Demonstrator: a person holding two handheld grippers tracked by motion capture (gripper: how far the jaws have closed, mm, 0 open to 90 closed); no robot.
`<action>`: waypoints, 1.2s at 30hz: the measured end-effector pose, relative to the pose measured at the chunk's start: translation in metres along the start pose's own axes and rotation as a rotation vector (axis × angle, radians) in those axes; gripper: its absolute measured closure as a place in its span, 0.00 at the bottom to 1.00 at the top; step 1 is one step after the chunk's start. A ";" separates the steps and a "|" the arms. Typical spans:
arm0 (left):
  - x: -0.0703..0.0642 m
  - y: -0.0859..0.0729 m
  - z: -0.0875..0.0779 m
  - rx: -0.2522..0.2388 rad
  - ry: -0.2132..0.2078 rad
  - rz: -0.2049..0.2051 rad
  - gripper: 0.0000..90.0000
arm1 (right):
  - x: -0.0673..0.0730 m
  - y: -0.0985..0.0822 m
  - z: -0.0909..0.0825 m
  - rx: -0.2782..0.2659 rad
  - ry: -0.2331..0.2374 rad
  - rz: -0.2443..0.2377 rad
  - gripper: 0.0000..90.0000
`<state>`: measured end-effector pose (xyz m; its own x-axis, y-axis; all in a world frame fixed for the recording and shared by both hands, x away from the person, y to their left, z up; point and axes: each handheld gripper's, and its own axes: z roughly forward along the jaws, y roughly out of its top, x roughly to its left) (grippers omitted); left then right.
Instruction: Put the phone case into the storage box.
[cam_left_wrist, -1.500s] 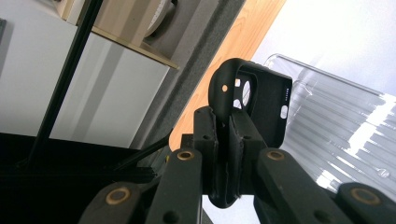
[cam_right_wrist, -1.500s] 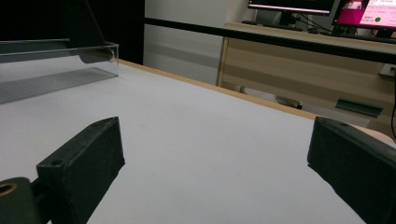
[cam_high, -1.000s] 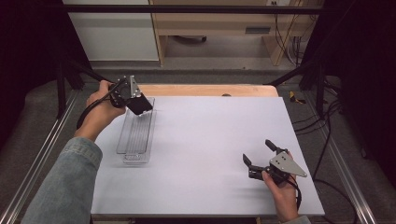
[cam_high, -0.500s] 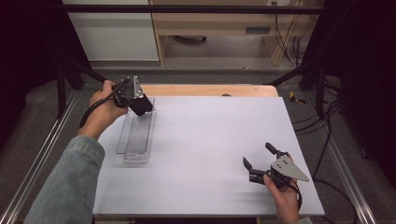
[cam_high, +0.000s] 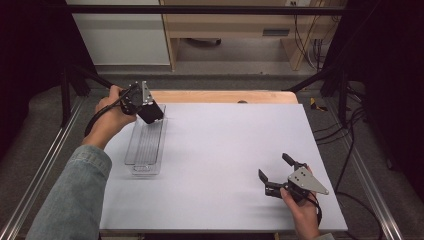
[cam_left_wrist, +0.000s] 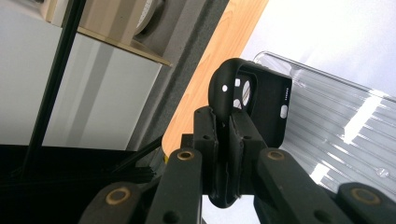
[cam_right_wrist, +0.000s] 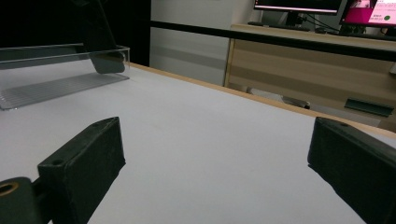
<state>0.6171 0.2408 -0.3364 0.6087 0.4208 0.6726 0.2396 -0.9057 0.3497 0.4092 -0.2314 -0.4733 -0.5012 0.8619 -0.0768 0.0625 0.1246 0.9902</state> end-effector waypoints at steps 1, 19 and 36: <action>0.000 0.000 0.000 0.000 -0.001 -0.001 0.92 | 0.000 0.000 0.000 -0.001 0.000 0.000 0.05; -0.002 0.004 -0.011 0.014 0.016 0.045 0.92 | 0.001 0.000 0.000 -0.007 -0.008 0.013 0.04; 0.001 0.003 -0.005 0.022 0.006 0.064 0.92 | 0.001 -0.001 0.002 -0.002 -0.004 0.011 0.04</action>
<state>0.6143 0.2386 -0.3312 0.6191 0.3619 0.6970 0.2168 -0.9318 0.2913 0.4100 -0.2294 -0.4744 -0.4974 0.8649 -0.0665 0.0662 0.1144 0.9912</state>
